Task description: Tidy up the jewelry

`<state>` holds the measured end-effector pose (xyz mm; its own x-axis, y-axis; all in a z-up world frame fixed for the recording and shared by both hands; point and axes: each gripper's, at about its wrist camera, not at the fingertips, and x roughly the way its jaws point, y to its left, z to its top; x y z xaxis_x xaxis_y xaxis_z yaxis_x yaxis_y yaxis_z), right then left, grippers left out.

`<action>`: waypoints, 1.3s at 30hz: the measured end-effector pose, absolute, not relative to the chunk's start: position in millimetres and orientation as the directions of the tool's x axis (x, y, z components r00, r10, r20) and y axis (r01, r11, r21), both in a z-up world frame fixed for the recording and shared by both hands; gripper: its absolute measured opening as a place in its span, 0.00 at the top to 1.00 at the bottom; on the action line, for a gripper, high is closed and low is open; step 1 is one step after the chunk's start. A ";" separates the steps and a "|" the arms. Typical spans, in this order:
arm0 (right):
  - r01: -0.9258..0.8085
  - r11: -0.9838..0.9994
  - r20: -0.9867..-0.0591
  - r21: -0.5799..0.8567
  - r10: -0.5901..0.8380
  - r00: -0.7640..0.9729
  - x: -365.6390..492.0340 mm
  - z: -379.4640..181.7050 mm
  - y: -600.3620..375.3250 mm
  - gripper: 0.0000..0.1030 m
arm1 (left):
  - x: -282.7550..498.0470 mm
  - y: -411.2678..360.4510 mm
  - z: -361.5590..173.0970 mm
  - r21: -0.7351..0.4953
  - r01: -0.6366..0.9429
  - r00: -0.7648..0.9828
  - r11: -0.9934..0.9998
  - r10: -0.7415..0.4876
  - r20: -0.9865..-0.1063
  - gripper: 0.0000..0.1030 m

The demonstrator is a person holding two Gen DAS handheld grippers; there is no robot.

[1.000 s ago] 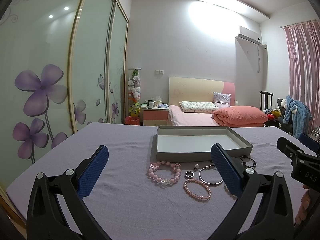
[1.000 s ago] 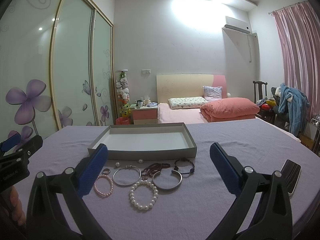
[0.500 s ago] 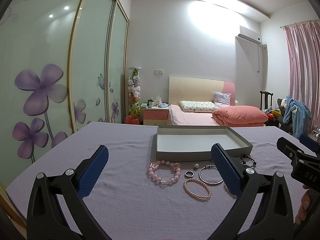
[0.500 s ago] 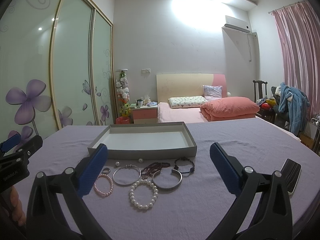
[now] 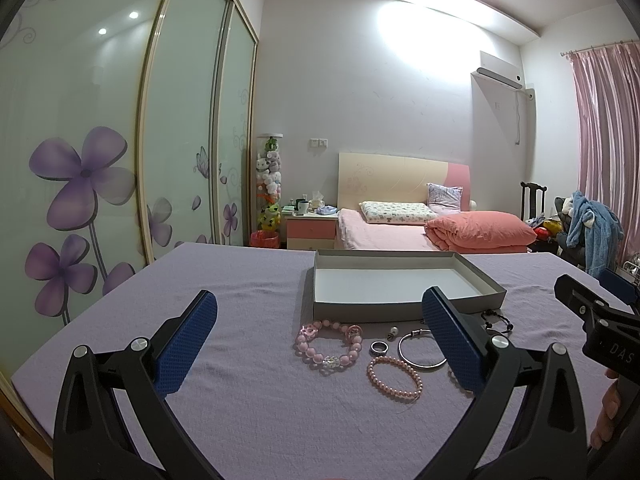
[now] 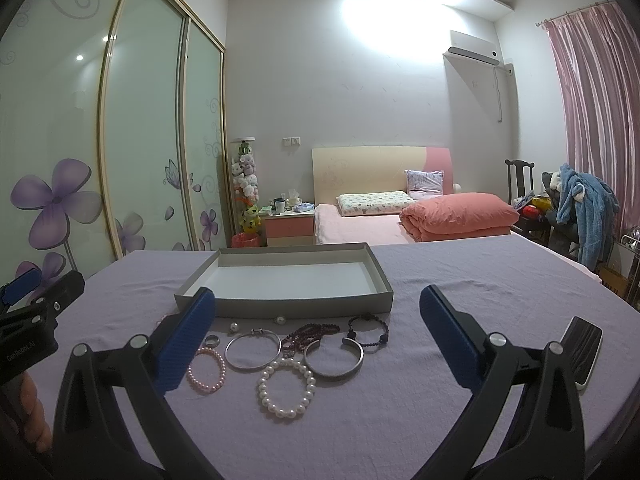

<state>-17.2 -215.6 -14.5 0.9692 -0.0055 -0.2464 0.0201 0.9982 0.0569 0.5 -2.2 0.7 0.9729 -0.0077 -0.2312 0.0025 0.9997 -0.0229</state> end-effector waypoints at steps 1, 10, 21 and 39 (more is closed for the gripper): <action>0.020 0.998 -0.247 0.057 -0.005 0.969 -17.3 -14.5 -215.9 0.04 | 0.5 -2.3 0.7 -0.023 0.002 0.973 1.000 -0.007 -0.232 0.02; 0.023 0.998 -0.258 0.060 -0.007 0.966 -17.5 -16.3 -217.9 0.04 | 1.1 -10.0 -12.9 -0.023 -0.008 0.970 1.000 0.002 -0.242 0.02; 0.010 0.990 -0.580 0.141 0.074 0.811 35.0 -70.2 -230.0 0.29 | 24.0 3.7 -25.7 -0.051 -0.025 0.927 0.998 0.004 -0.376 0.02; -0.032 0.997 -0.754 0.072 0.076 0.653 57.2 -113.1 -201.0 0.90 | 58.5 -8.0 -45.9 -0.049 0.066 0.817 0.997 -0.082 -0.571 0.13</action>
<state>57.2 -201.0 -113.1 0.6530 0.0756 -0.7536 -0.0320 0.9969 0.0723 58.5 -8.0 -45.9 0.8167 -0.0821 -0.5712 0.0657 0.9966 -0.0493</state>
